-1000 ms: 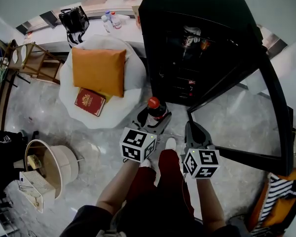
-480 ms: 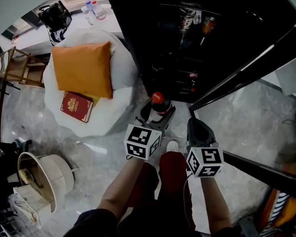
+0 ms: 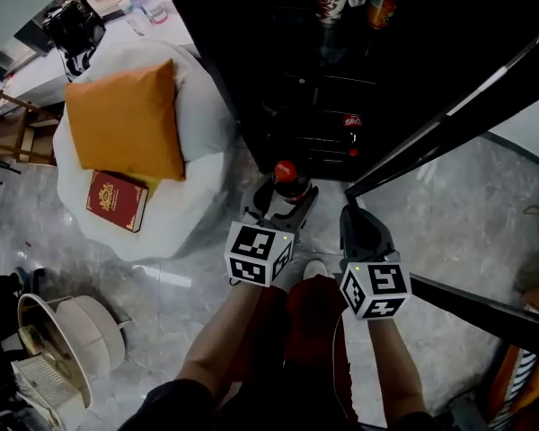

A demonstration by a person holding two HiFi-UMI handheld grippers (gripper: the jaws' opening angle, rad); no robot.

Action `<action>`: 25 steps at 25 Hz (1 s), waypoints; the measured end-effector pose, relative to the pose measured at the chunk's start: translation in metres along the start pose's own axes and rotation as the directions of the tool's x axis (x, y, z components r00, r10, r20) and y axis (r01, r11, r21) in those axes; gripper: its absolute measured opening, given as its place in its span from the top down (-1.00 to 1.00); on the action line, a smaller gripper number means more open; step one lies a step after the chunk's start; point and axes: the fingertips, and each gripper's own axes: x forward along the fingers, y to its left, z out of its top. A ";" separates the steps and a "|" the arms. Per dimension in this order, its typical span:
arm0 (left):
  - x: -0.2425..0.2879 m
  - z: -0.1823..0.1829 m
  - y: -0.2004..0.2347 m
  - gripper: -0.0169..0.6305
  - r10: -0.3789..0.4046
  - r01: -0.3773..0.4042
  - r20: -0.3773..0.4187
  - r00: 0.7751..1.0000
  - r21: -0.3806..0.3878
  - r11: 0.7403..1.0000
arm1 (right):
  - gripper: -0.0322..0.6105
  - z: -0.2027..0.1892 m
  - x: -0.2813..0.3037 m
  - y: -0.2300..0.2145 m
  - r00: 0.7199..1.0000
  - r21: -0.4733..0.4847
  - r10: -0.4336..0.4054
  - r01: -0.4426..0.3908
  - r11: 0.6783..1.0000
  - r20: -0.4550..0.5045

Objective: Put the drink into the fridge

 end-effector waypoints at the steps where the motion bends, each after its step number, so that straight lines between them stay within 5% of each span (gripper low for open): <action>1: 0.002 -0.006 0.003 -0.02 0.000 0.000 0.003 1.000 0.003 1.000 | 0.85 -0.005 0.003 -0.002 1.000 0.001 -0.005 0.005 1.000 0.006; 25: 0.083 -0.108 0.046 -0.02 -0.048 0.043 0.032 0.998 0.144 0.989 | 0.85 -0.101 0.092 -0.058 0.995 -0.018 -0.035 0.036 0.999 0.090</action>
